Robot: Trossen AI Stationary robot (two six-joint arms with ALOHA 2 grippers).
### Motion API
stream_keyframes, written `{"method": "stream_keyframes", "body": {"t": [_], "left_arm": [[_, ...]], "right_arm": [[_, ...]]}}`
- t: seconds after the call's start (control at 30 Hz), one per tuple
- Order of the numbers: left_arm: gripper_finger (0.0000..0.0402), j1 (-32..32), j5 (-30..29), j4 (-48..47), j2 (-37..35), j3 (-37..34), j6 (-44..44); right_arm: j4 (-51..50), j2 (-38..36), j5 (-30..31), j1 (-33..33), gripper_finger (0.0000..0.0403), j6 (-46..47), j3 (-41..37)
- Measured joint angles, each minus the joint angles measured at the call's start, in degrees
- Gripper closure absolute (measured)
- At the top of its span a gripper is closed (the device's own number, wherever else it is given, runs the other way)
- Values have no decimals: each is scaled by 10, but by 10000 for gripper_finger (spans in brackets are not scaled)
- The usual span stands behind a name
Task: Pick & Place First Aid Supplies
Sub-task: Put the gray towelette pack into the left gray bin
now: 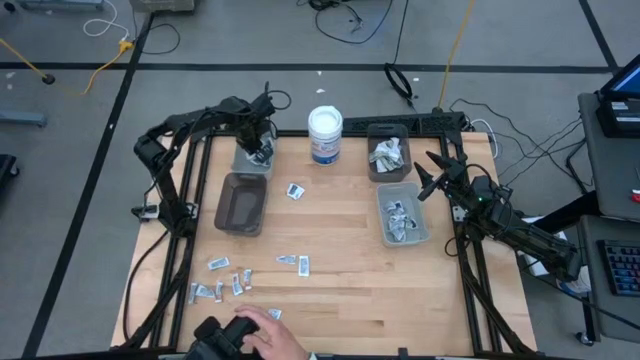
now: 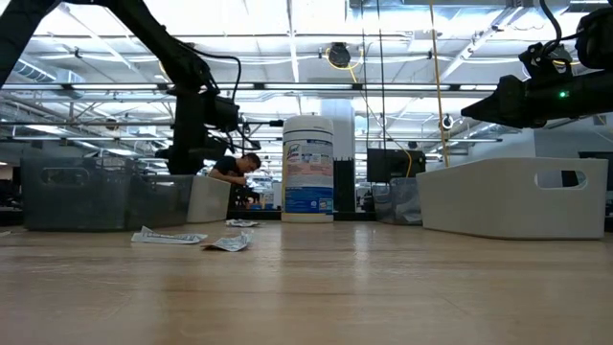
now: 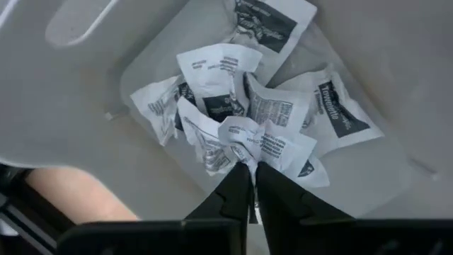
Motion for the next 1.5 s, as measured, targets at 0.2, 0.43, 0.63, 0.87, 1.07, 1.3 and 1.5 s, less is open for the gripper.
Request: {"method": "stream_keyframes", "body": {"t": [0.2, 0.43, 0.63, 0.87, 1.07, 1.3, 1.5], "left_arm": [[312, -1, -15, 0, 0, 0, 4], [222, -1, -15, 0, 0, 0, 4], [191, -1, -15, 0, -4, 0, 6], [190, -18, -15, -6, -55, 0, 20], [190, -45, -15, -18, -106, 0, 6], [190, -75, -14, -66, -147, 0, -38], [190, -94, 0, -92, -149, 0, -40]], "right_arm": [[0, 0, 0, 0, 165, 0, 0], [0, 0, 0, 0, 165, 0, 0], [0, 0, 0, 0, 165, 0, 0], [0, 0, 0, 0, 165, 0, 0], [0, 0, 0, 0, 165, 0, 0], [0, 0, 0, 0, 165, 0, 0], [0, 0, 0, 0, 165, 0, 0]]}}
